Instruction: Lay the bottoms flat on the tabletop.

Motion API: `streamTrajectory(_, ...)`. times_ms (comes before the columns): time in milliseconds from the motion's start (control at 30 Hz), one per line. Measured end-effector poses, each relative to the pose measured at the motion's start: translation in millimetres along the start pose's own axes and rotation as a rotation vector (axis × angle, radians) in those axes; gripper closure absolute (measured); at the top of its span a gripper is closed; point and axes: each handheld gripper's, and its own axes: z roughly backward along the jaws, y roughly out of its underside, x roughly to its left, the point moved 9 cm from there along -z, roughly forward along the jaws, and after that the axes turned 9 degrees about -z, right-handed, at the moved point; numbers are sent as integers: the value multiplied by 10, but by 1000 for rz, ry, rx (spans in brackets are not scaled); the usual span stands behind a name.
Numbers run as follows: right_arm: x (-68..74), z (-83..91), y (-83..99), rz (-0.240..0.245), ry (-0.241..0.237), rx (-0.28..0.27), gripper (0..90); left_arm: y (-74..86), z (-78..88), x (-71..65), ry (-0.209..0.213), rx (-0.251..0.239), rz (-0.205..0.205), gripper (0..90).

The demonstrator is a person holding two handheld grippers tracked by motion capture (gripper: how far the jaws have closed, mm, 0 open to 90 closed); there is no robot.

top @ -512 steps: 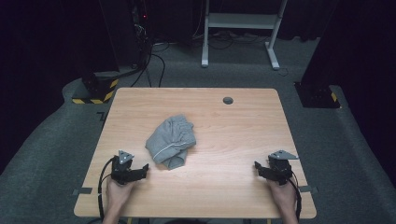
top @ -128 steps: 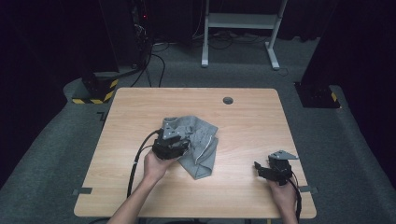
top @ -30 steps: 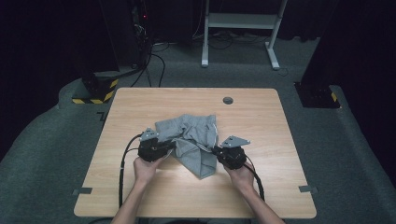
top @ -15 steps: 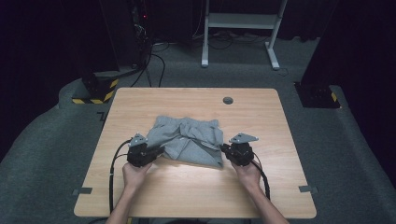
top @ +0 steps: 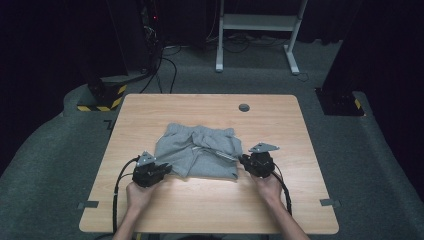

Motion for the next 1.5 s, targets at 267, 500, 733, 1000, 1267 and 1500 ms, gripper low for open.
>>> streamTrajectory(267, 199, 163, -88, 56, -10, -68, 640, 137, -25, 35, -25, 2, 31, 634)
streamTrajectory(500, 511, 61, -119, 133, -61, -47, 636, 130, -26, -7, -28, 8, 22, 511)
streamTrajectory(733, 494, -250, -41, 106, -51, 31, 644, -61, 162, -219, -6, -33, 12, 344)
streamTrajectory(1000, 508, -383, 77, 104, -41, 82, 650, -175, -182, -378, -8, 46, -23, 376)
streamTrajectory(1267, 512, -439, 135, 108, -49, 89, 649, -256, -304, -468, -12, 58, -36, 446)
streamTrajectory(1500, 512, -438, 149, 99, -55, 81, 649, -190, -431, -468, -48, 125, -48, 515)
